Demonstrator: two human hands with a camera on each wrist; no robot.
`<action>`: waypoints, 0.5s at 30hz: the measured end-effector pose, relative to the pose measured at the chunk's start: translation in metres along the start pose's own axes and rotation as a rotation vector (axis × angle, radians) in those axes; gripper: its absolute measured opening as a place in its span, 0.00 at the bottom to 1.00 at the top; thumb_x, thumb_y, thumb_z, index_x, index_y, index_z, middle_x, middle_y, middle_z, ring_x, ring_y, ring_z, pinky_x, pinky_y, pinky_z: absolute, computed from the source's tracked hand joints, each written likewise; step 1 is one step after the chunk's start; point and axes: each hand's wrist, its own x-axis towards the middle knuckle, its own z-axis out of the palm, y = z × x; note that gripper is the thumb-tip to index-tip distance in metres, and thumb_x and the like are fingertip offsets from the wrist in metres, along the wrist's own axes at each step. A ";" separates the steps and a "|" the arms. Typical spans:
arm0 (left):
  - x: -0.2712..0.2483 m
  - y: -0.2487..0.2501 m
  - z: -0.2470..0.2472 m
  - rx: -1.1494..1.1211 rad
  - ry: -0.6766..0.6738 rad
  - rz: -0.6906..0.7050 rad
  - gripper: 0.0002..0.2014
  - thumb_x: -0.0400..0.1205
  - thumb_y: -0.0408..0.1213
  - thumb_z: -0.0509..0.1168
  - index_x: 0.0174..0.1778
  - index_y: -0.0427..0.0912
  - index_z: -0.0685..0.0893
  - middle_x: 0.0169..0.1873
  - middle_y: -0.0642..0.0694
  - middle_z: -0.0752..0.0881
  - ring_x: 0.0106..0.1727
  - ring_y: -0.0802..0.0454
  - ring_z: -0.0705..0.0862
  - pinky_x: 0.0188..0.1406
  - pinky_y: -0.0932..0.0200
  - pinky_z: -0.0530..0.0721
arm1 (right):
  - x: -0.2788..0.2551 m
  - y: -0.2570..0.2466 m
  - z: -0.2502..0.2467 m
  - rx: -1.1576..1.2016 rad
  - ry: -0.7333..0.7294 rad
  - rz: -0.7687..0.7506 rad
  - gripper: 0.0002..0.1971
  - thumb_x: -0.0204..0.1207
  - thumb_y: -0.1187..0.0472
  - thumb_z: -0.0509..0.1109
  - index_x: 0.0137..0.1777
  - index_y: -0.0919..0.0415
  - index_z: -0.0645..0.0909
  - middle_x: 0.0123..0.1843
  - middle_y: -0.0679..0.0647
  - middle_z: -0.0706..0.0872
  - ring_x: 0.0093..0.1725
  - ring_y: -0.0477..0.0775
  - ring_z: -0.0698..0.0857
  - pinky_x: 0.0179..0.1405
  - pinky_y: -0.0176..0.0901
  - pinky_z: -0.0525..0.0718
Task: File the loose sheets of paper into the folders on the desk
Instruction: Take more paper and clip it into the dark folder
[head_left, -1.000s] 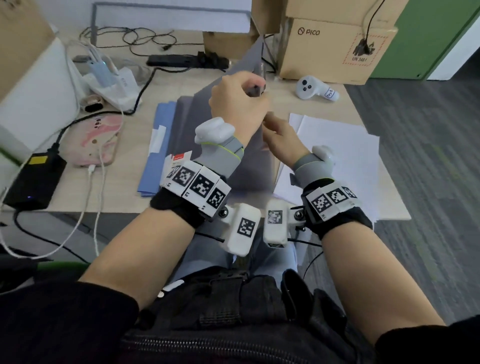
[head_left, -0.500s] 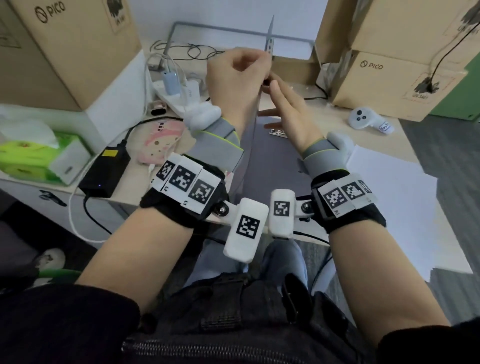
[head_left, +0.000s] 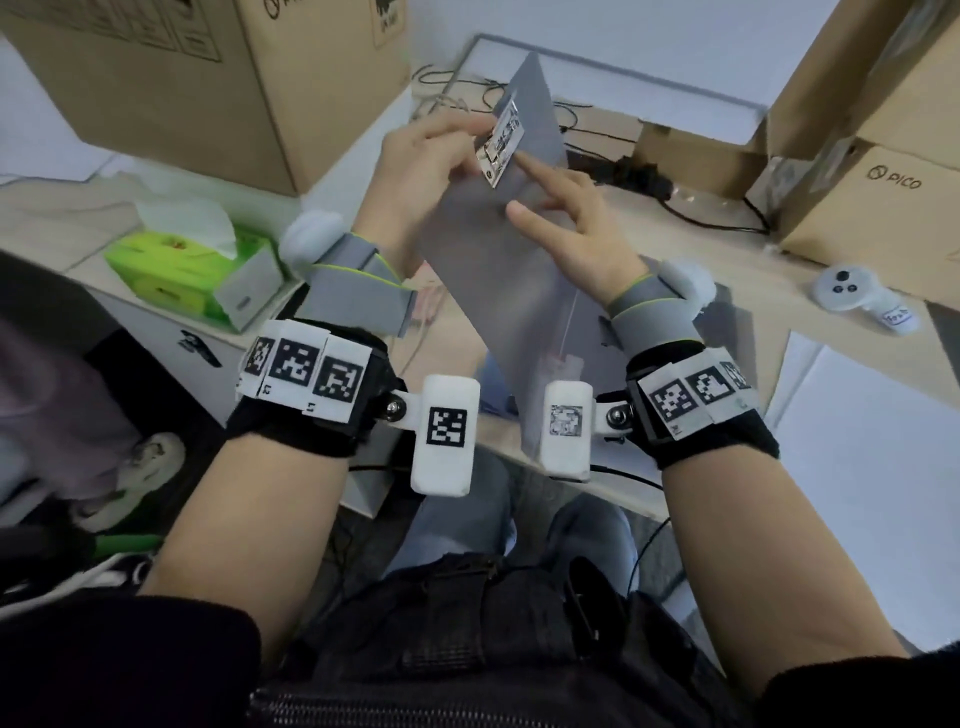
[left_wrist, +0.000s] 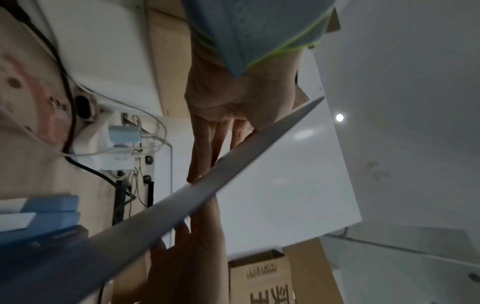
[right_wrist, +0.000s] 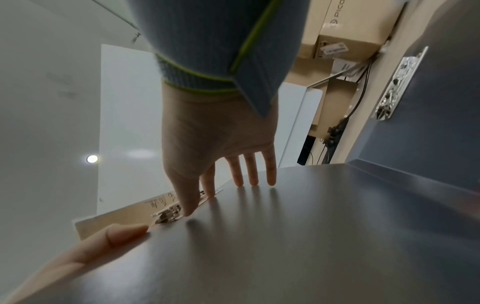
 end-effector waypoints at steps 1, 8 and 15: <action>-0.001 -0.003 -0.007 0.011 0.012 -0.007 0.12 0.70 0.24 0.60 0.37 0.44 0.85 0.30 0.53 0.87 0.27 0.65 0.82 0.28 0.74 0.78 | 0.003 0.001 0.006 -0.011 -0.007 -0.014 0.34 0.69 0.45 0.66 0.76 0.55 0.71 0.60 0.53 0.72 0.71 0.53 0.73 0.77 0.42 0.70; -0.002 -0.035 -0.039 -0.017 0.072 -0.149 0.05 0.72 0.32 0.71 0.34 0.46 0.83 0.30 0.48 0.86 0.27 0.51 0.79 0.28 0.63 0.74 | 0.009 0.011 0.033 -0.043 -0.080 0.050 0.30 0.69 0.45 0.70 0.73 0.48 0.75 0.69 0.58 0.72 0.73 0.57 0.72 0.80 0.54 0.65; -0.013 -0.050 -0.055 0.031 -0.140 -0.361 0.10 0.80 0.20 0.59 0.51 0.37 0.79 0.41 0.41 0.87 0.26 0.49 0.90 0.29 0.58 0.90 | 0.002 0.020 0.052 -0.043 -0.146 0.188 0.30 0.72 0.47 0.73 0.75 0.45 0.71 0.71 0.55 0.71 0.74 0.57 0.69 0.80 0.50 0.64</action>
